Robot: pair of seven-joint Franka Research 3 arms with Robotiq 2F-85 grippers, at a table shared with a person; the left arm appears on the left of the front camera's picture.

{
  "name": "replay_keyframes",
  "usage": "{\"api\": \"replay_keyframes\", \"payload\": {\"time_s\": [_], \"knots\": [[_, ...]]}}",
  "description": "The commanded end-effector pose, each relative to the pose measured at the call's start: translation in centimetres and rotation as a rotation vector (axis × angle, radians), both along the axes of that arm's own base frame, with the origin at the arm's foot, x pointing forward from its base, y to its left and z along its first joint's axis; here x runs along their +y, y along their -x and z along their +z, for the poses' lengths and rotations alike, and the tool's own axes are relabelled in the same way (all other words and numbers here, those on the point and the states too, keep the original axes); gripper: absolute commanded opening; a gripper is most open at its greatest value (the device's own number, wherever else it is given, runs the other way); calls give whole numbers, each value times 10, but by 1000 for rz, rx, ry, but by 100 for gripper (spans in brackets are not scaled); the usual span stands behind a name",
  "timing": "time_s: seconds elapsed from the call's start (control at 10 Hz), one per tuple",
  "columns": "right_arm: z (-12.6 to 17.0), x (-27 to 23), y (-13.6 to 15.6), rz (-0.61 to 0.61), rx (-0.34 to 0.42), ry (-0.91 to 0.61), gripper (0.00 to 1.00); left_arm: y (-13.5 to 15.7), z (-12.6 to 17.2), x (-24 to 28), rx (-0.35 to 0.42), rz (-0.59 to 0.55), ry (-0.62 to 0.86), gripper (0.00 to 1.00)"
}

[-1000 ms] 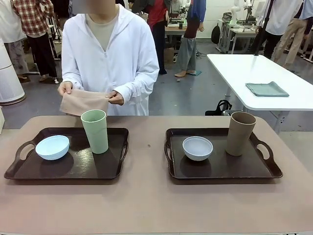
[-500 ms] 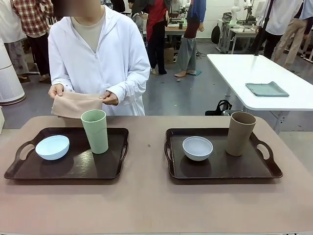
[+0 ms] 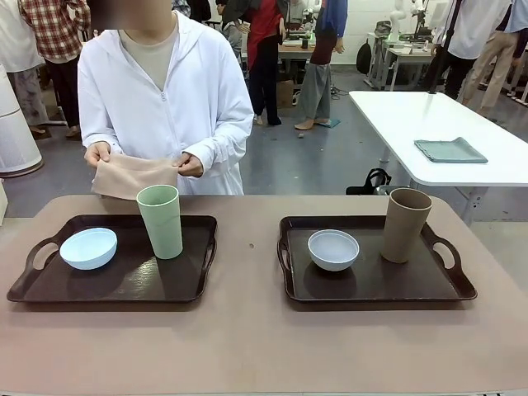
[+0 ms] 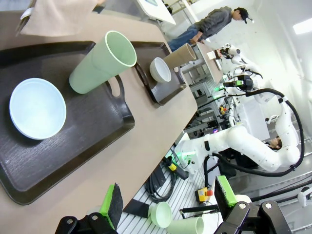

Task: Set up a tray with a mat and arrange the tableware.
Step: Pick up the Picnic Bowl and Reusable plastic cup from the Handle tray in front of the human's position and hold them in the air.

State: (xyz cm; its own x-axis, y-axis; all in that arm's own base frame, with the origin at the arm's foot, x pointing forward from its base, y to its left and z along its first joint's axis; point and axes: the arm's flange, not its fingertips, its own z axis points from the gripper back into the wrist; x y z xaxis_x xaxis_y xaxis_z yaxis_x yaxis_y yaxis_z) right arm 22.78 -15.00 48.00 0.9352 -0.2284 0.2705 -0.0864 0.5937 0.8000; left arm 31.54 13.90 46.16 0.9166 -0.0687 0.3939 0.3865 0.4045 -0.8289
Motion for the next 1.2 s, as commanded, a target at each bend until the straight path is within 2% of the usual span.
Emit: {"api": "replay_keyframes", "payload": {"time_s": [0.0, 0.6, 0.7, 0.9, 1.1], "knots": [[2, 0, -2, 8, -21, -23, 100, 1, 0, 1, -7, -2, 12, 100], [2, 0, -2, 8, -21, -23, 100, 1, 0, 1, -7, -2, 12, 100], [0, 0, 0, 0, 0, 0, 100, 0, 0, 0, 0, 0, 0, 100], [34, 44, -24, 68, -126, 183, 100, -7, 23, -17, 13, 8, -171, 100], [59, 95, -53, 166, -245, 297, 100, -9, 44, -35, 70, 19, -353, 100]]}}
